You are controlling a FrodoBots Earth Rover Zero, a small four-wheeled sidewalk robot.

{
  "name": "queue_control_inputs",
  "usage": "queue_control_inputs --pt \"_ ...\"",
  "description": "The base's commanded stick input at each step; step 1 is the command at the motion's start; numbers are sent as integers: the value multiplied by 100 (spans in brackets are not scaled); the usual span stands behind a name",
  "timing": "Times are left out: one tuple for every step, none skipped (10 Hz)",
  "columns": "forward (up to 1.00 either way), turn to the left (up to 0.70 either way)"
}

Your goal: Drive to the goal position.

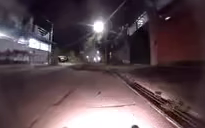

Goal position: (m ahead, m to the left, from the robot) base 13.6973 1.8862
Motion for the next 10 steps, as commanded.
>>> queue_control_inputs --pt "70 0" --pt "70 0" --pt "70 0" --pt "70 0" --pt "70 0" --pt "70 0" --pt "70 0" --pt "70 0" --pt "70 0" --pt "70 0"
